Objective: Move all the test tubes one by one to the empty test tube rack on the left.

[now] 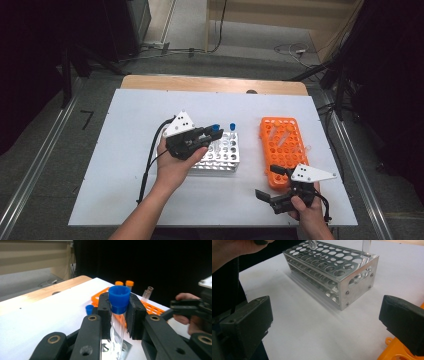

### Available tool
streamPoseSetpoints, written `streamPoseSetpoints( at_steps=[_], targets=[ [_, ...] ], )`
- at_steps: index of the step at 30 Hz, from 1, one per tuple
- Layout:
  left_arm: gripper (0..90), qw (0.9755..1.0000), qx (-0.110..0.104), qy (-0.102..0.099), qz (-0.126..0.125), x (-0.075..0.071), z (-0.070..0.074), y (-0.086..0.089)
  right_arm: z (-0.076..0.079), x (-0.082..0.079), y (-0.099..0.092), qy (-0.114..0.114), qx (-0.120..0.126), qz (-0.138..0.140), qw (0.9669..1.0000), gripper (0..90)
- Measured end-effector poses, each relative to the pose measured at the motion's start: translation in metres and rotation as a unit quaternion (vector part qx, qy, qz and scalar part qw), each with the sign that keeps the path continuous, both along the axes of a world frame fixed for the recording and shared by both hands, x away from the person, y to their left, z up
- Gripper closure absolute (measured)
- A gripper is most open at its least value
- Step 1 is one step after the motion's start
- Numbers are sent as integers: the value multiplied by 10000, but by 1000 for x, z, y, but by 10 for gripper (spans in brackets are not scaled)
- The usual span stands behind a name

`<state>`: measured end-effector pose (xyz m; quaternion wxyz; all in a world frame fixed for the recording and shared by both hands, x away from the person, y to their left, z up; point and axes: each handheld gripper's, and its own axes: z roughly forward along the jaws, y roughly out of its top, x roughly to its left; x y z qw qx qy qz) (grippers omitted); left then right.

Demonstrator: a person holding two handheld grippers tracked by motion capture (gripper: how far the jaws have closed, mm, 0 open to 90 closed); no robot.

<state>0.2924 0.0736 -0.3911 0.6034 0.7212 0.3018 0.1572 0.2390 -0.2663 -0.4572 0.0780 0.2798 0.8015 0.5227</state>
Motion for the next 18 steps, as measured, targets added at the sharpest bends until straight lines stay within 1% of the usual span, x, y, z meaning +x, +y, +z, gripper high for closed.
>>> streamPoseSetpoints(
  at_steps=[7,9,12,18],
  targets=[
    [761,9999,-36,26,160,19,-5,-6,-1,1,-1,-12,5,-13,10000,0],
    [761,9997,-116,73,196,26,-6,-9,-1,1,-1,8,3,-22,10000,0],
    [760,9993,-152,70,320,34,-9,-13,-1,1,-2,24,-1,-37,10000,0],
    [761,9984,-156,111,527,48,-16,-21,-1,1,-3,6,1,-50,10000,0]
  ],
)
